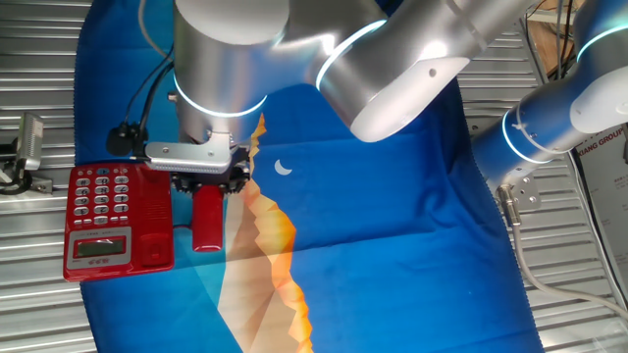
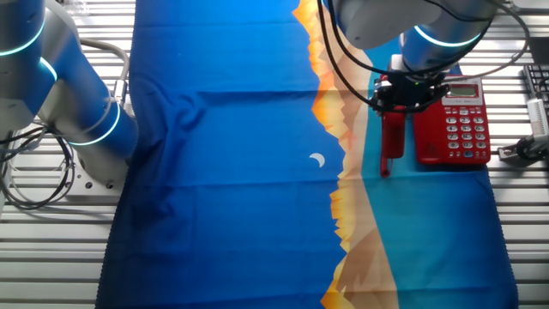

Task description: Place the handset of the telephone on the corresponding phone cradle

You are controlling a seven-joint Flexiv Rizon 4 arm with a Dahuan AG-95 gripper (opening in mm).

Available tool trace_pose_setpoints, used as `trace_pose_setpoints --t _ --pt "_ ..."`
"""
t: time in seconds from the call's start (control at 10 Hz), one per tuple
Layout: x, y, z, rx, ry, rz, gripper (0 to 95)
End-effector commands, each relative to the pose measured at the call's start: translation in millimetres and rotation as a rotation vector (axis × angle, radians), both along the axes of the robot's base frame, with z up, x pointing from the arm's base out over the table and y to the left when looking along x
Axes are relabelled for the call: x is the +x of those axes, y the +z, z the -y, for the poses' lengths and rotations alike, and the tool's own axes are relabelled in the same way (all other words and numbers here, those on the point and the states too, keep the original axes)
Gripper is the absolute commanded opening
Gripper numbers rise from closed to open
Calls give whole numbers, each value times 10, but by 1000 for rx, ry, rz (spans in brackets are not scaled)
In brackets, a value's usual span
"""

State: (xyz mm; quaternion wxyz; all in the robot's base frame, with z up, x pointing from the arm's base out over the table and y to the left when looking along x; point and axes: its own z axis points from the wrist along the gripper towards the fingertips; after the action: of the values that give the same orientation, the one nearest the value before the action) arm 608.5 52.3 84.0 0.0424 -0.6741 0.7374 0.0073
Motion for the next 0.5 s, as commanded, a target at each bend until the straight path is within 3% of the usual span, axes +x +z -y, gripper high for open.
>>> trace_pose_setpoints --t 0.1,0.5 --pt "24 3 -10 0 3 2 0" --pt "86 3 -25 4 13 5 0"
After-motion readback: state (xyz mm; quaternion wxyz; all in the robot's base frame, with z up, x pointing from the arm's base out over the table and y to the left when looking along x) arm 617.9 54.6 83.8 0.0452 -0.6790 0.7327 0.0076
